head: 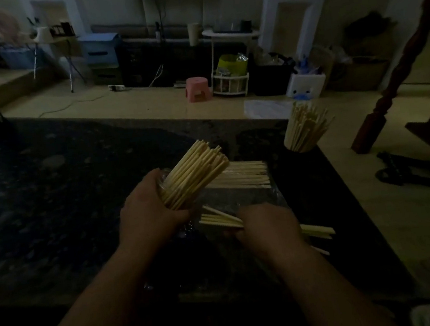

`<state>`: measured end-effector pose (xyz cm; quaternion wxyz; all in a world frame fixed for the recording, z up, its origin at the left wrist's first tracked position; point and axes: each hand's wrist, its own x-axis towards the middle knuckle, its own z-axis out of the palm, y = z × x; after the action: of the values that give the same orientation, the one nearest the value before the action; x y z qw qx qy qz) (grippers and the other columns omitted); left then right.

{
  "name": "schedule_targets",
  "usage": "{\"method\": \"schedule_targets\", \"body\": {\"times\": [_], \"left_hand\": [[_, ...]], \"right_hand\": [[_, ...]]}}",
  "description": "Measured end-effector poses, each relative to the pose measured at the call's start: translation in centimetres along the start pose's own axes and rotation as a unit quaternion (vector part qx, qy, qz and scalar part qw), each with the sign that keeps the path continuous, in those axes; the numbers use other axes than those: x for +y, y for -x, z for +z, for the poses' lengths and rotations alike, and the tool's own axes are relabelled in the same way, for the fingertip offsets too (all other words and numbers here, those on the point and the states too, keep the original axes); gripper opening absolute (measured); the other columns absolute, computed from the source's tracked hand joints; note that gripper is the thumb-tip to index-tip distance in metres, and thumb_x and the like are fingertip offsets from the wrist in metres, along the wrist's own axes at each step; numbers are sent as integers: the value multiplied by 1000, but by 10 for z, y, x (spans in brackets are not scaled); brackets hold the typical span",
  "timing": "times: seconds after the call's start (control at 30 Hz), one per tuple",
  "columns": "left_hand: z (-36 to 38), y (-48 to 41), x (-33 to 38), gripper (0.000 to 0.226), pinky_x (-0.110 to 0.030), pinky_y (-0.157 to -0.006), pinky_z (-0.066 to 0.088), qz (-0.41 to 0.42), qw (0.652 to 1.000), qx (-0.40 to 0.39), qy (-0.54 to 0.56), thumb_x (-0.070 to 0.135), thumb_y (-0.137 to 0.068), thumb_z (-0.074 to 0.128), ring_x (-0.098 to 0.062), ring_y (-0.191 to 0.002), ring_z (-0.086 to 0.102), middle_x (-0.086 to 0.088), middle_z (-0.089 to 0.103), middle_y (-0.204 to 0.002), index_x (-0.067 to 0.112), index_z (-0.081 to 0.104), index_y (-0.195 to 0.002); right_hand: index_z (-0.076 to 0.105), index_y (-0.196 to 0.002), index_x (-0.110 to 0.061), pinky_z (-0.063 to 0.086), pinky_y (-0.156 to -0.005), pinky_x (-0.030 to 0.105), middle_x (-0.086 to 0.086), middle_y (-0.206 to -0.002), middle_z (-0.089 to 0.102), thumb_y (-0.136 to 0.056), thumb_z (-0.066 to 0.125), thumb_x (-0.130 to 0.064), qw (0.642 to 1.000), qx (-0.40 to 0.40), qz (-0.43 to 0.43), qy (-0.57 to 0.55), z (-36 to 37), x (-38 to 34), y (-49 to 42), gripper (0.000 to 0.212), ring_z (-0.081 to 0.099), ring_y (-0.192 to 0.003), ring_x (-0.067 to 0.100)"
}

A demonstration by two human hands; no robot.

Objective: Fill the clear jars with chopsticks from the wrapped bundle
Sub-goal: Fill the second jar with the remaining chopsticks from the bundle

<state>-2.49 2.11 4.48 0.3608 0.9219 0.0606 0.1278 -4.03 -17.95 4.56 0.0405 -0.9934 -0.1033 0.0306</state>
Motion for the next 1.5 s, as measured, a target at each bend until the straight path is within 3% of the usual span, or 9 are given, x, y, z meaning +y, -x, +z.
{"method": "schedule_targets", "body": {"times": [0.13, 0.3, 0.47, 0.63, 0.93, 1.07, 1.27, 1.37, 1.5], "left_hand": [[2, 6, 0, 91, -32, -83, 46, 13, 1000, 4, 8, 28, -59, 89, -9, -99, 50, 9, 54, -113, 29, 42, -137], [4, 12, 0, 88, -37, -83, 52, -7, 1000, -4, -8, 33, -52, 92, -10, -98, 54, 11, 52, -108, 33, 45, -126], [4, 10, 6, 95, -49, -96, 47, 19, 997, -13, -68, 31, -50, 92, -18, -111, 52, 4, 53, -121, 28, 44, -131], [2, 2, 5, 94, -39, -95, 44, 69, 989, -29, -125, 35, -51, 87, -17, -112, 51, 4, 53, -126, 29, 43, -134], [12, -1, -1, 94, -31, -94, 43, 98, 985, -66, -124, 32, -54, 85, -12, -112, 51, 7, 49, -128, 30, 39, -136], [13, -4, -5, 96, -26, -89, 41, 102, 986, -67, -117, 33, -53, 85, -11, -110, 50, 8, 48, -128, 29, 39, -137], [17, -8, -5, 95, -29, -92, 41, 115, 986, -62, -106, 31, -52, 84, -14, -111, 52, 5, 51, -128, 26, 42, -137], [19, -7, -2, 94, -34, -95, 43, 117, 986, -65, -94, 30, -51, 83, -15, -112, 52, 4, 51, -127, 25, 43, -136], [19, -4, 1, 94, -29, -96, 41, 124, 984, -78, -97, 31, -53, 84, -12, -112, 50, 7, 49, -129, 28, 41, -137]], "right_hand": [[63, -99, -24, 36, -67, 31, 3, -101, 67, -90, 48, -47, 996, 93, -8, -5, -19, -1, 11, 29, 62, -95, 26], [57, -61, -21, 23, -54, 26, 1, -58, 58, -87, 52, -43, 939, 330, -94, -1, -30, 11, 7, 34, 55, -54, 26], [56, -66, -13, 17, -62, 31, 7, -74, 52, -91, 59, -35, 870, 464, -158, -49, -32, 23, 3, 34, 43, -63, 24], [64, -81, -17, 38, -48, 26, 4, -81, 51, -100, 41, -42, 862, 472, -128, -133, -28, 19, -3, 39, 49, -58, 20], [67, -82, -20, 37, -78, 5, 1, -82, 57, -97, 48, -28, 798, 471, -81, -367, -23, 11, -13, 25, 52, -79, -5], [67, -73, -32, 54, -65, 36, 6, -66, 63, -92, 50, -44, 721, 404, -20, -563, -22, 0, -18, 29, 65, -61, 19], [62, -67, -13, 48, -42, 25, 1, -52, 60, -96, 56, -19, 652, 333, 52, -679, -22, -6, -19, 30, 55, -41, 12], [64, -62, -18, 45, -43, 21, -4, -52, 60, -95, 58, -22, 654, 315, 83, -683, -19, -3, -23, 34, 55, -43, 6], [68, -72, -17, 44, -60, 8, -3, -74, 68, -90, 63, -26, 718, 296, 95, -622, -16, 1, -27, 21, 62, -66, -3]]}}
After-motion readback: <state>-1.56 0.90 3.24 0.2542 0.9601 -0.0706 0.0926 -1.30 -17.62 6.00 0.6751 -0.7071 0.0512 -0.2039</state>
